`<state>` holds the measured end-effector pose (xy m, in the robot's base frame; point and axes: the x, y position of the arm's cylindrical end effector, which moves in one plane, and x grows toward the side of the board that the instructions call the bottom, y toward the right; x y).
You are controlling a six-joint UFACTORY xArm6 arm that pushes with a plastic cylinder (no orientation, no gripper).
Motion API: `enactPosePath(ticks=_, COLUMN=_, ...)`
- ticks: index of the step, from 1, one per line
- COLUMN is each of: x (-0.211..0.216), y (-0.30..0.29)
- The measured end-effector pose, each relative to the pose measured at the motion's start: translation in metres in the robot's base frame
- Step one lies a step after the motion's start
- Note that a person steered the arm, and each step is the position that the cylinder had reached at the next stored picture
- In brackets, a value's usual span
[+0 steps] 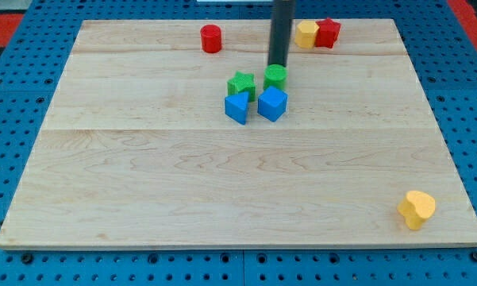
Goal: Push the red star slightly down
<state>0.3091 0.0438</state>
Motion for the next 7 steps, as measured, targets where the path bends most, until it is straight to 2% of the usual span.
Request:
enactPosePath(ticks=2, x=-0.011, y=-0.023)
enactPosePath(ticks=3, x=-0.035, y=-0.064)
enactPosePath(ticks=5, x=-0.097, y=-0.034)
enactPosePath(ticks=6, x=-0.115, y=-0.034)
enactPosePath(ticks=7, x=-0.116, y=-0.034)
